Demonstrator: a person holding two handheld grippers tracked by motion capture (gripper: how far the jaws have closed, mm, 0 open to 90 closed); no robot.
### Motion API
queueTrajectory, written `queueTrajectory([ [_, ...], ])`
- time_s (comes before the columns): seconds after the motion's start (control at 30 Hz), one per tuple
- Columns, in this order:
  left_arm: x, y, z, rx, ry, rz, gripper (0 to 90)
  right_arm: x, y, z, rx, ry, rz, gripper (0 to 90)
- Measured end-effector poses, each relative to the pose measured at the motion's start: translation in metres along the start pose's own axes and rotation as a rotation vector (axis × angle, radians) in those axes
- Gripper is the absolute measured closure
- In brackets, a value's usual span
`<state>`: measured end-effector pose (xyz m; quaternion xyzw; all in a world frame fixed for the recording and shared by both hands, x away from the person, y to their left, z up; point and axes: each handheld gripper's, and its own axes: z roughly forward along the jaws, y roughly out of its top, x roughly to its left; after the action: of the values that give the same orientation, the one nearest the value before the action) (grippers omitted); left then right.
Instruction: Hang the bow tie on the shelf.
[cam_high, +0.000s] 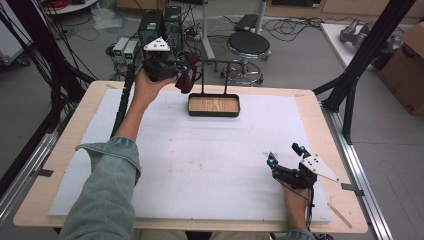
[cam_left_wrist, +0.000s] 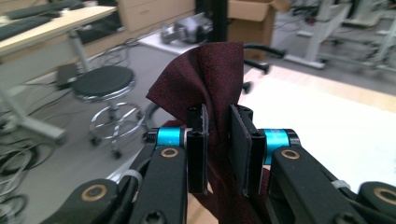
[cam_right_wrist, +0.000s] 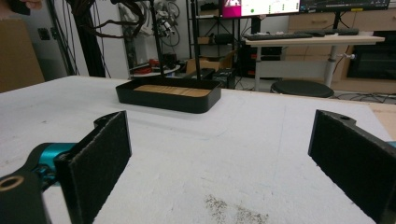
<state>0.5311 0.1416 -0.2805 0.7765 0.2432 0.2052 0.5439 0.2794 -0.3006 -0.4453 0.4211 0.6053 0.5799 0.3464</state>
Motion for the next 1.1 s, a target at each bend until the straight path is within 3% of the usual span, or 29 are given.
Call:
queueTrajectory([
  [0.17, 0.009, -0.005, -0.001, 0.028, 0.073, -0.026, 76.8, 0.000, 0.000, 0.000, 0.001, -0.002, -0.005, 5.0],
  [0.3, 0.011, -0.013, 0.000, 0.042, 0.087, -0.033, 76.8, 0.000, 0.000, 0.000, 0.001, -0.001, -0.008, 5.0],
  [0.5, 0.013, -0.027, -0.001, 0.045, 0.084, -0.047, 76.8, 0.000, 0.000, 0.000, 0.001, 0.000, -0.007, 5.0],
  [0.77, 0.014, -0.046, -0.001, 0.014, 0.073, -0.078, 76.6, 0.000, 0.000, 0.000, 0.005, -0.002, -0.010, 5.0],
  [1.1, 0.015, -0.060, -0.003, -0.018, 0.070, -0.103, 75.7, 0.000, 0.000, 0.001, 0.004, -0.001, -0.010, 5.0],
])
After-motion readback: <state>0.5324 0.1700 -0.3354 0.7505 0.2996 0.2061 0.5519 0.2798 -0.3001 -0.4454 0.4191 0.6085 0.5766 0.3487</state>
